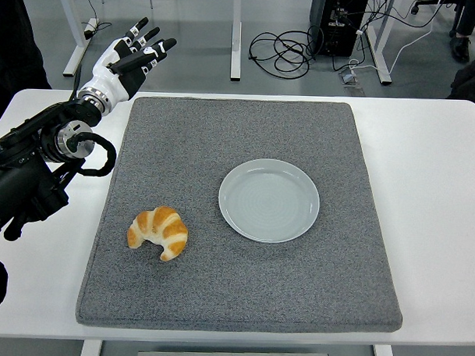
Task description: Place the bread on the plate
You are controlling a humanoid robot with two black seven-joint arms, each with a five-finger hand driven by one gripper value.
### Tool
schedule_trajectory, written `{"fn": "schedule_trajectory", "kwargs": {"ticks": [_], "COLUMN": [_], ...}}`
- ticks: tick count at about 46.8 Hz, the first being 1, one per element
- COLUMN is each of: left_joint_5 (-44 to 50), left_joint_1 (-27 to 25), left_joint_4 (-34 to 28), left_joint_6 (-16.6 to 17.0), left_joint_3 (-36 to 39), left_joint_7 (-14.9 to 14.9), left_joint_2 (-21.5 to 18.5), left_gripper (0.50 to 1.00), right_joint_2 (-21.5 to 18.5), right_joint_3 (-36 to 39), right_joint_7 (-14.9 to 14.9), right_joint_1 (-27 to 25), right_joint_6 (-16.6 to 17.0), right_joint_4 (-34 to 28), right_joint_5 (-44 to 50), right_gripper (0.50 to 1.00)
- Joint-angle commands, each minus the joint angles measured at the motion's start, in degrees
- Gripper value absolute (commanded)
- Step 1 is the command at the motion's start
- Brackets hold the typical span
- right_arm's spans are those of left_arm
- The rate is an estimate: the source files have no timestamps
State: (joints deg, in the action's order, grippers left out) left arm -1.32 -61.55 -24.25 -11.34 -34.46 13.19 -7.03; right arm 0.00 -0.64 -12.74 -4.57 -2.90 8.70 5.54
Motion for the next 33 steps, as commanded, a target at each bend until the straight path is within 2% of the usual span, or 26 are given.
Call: {"fn": "schedule_trajectory", "kwargs": {"ticks": [1, 23, 26, 33], "left_joint_5": [-0.1, -0.2, -0.3, -0.4], "left_joint_1": [0.1, 0.1, 0.0, 0.4], "left_joint_4": [0.0, -1.2, -3.6, -11.2], "left_joint_6": [0.0, 0.0, 0.1, 0.7], "left_joint_3": [0.1, 0.3, 0.4, 2.4], "left_joint_7": [0.2, -0.6, -0.7, -0.7], "left_joint_2": [-0.1, -0.3, -1.4, -6.9], "left_gripper": [0.977, 0.977, 0.977, 0.977], "right_joint_2": [0.0, 0.0, 0.0, 0.0], "right_joint_3": [0.0, 0.0, 0.0, 0.0], "right_joint_7": [0.0, 0.0, 0.0, 0.0], "right_joint_1": [0.0, 0.0, 0.0, 0.0], "right_joint_6": [0.0, 0.0, 0.0, 0.0], "right_joint_4": [0.0, 0.0, 0.0, 0.0], "right_joint_5": [0.0, 0.0, 0.0, 0.0], "right_gripper": [1.0, 1.0, 1.0, 1.0]}}
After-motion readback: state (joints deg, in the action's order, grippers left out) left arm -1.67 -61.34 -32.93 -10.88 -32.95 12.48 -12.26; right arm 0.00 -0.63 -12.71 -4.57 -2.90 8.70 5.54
